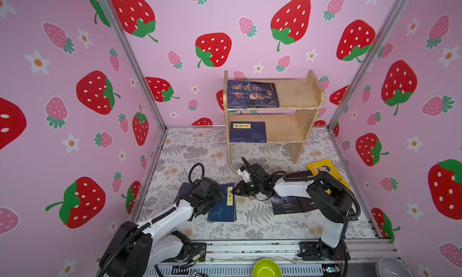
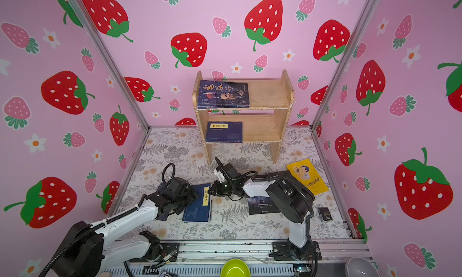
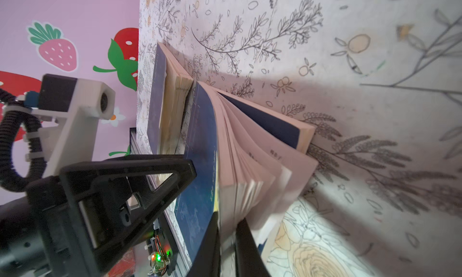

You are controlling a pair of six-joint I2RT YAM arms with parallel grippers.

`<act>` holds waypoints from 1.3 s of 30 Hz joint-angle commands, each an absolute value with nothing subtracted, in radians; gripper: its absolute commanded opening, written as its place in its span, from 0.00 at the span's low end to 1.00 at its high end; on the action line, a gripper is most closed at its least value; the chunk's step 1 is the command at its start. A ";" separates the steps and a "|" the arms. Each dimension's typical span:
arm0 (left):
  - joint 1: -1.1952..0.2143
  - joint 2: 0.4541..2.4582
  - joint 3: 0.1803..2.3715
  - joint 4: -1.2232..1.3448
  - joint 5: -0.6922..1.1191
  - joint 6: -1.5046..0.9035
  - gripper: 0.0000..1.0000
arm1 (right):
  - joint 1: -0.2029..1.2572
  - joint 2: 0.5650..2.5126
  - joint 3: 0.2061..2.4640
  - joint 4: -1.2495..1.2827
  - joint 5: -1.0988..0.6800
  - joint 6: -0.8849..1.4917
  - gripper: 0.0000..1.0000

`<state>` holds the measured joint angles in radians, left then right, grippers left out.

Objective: Stacking books/files
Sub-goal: Pick up the book.

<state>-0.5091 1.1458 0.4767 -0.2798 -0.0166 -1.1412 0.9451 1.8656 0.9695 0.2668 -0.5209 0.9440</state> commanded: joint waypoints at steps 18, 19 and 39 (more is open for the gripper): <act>-0.344 0.985 0.794 -0.400 0.340 -0.757 0.99 | 0.796 1.585 1.085 -0.048 -0.582 0.725 0.00; -0.341 1.011 0.823 -0.391 0.401 -0.728 0.99 | 0.780 1.562 1.091 -0.062 -0.594 0.718 0.00; -0.340 1.443 1.243 -0.384 0.828 -0.465 0.94 | 0.507 1.338 1.192 -0.120 -0.884 0.738 0.00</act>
